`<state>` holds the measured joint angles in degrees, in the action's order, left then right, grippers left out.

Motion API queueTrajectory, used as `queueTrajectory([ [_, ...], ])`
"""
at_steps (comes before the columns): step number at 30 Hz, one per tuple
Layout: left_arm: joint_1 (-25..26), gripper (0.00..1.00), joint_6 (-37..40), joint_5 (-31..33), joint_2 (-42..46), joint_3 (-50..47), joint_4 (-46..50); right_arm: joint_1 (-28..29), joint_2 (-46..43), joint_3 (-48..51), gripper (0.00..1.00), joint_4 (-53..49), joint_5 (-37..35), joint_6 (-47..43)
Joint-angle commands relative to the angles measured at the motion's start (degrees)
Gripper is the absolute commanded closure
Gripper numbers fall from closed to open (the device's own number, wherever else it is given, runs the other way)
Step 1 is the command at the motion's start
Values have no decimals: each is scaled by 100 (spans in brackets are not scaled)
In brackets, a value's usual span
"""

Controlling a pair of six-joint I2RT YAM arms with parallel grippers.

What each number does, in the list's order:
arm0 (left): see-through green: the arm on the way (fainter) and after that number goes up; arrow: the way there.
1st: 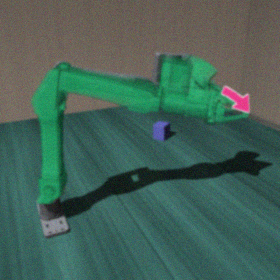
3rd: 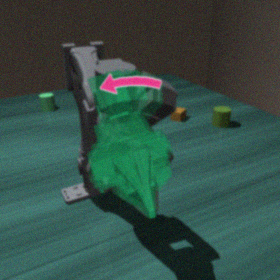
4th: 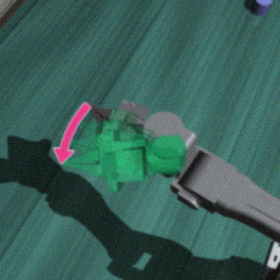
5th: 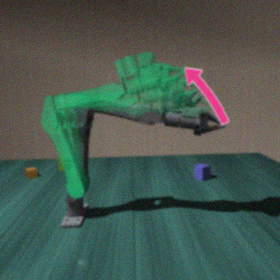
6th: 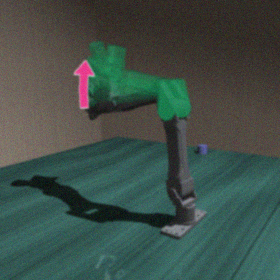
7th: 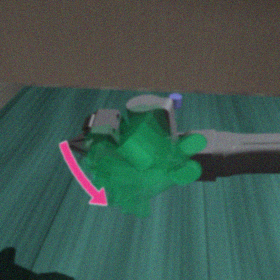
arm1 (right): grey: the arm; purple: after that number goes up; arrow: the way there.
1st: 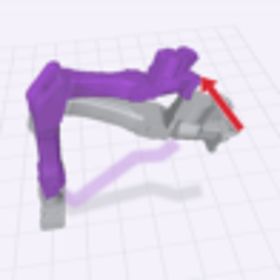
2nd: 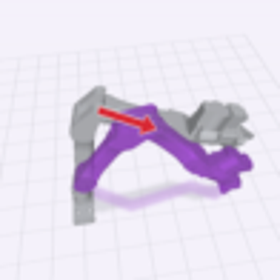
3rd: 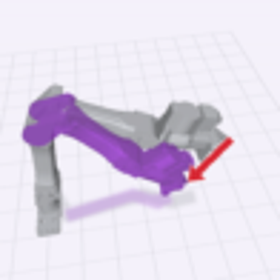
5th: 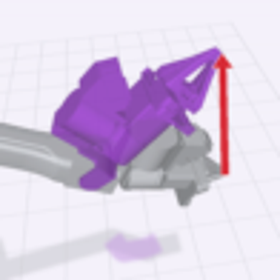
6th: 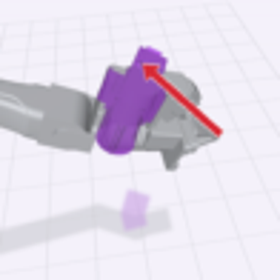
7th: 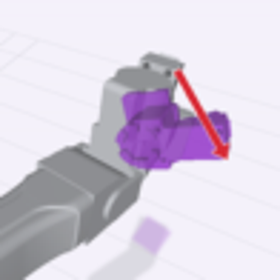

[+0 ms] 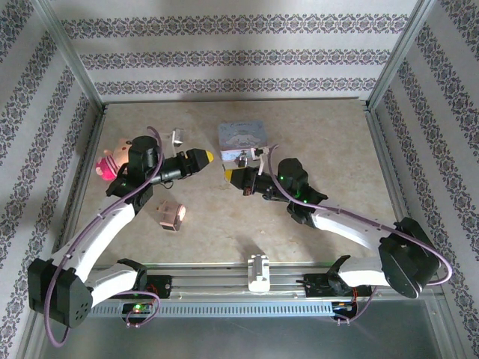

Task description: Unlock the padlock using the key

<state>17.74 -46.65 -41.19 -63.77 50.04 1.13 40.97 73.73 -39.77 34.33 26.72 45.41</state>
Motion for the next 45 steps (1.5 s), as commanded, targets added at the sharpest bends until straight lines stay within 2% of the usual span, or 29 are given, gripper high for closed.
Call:
queueTrajectory([
  [1,152,47,-101,-389,-143,59,-684,-79,-213,166,100,479,365,374],
  [5,211,46,-235,-409,-209,31,-1032,-132,-345,304,100,564,400,506],
  [7,215,40,-222,-350,-228,63,-1062,-133,-392,388,100,638,362,575],
  [9,224,27,-190,-225,-255,92,-1057,-149,-429,466,100,678,322,618],
  [12,230,0,-95,71,-341,177,-911,-165,-492,627,100,740,226,673],
  [15,246,1,10,554,-480,255,-697,-243,-543,784,100,725,132,779],
  [20,403,1,222,1722,-800,445,-217,-644,-718,1174,100,608,99,1143],
  [26,1054,1,808,3389,-1667,1214,898,-1182,-1338,1754,100,83,-91,1184],
  [31,1624,2,1093,4421,-2923,2199,1616,-1539,-2077,2157,100,-872,-404,1065],
  [35,1863,7,1193,4880,-3994,3079,2099,-1751,-2616,2312,100,-1560,-574,1032],
  [39,1947,12,1255,4989,-4911,3819,2389,-1944,-3153,2429,100,-2194,-705,959],
  [42,2054,18,1386,5185,-5395,4242,2453,-2112,-3482,2559,100,-2448,-773,1004],
  [45,2150,20,1538,5567,-5800,4599,2570,-2220,-3695,2670,100,-2543,-806,1040],
])
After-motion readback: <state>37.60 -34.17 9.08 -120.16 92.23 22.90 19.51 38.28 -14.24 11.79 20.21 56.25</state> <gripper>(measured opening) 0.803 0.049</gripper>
